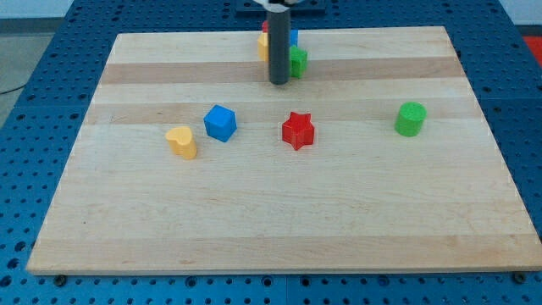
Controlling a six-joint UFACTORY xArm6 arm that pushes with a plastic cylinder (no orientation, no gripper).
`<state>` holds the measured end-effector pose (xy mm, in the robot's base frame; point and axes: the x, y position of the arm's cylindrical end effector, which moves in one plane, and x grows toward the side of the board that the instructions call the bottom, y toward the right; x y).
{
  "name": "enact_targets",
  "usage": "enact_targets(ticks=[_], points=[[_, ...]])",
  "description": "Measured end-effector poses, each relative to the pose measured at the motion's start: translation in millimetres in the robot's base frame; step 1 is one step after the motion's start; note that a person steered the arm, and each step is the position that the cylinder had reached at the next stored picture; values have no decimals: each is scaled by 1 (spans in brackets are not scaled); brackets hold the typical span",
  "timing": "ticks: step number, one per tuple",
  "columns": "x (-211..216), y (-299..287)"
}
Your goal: Push the green star to the right of the triangle
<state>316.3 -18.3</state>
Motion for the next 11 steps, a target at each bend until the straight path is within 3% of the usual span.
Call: enact_targets(ticks=[2, 5, 11], points=[[-12, -14], [-22, 85], [-64, 83]])
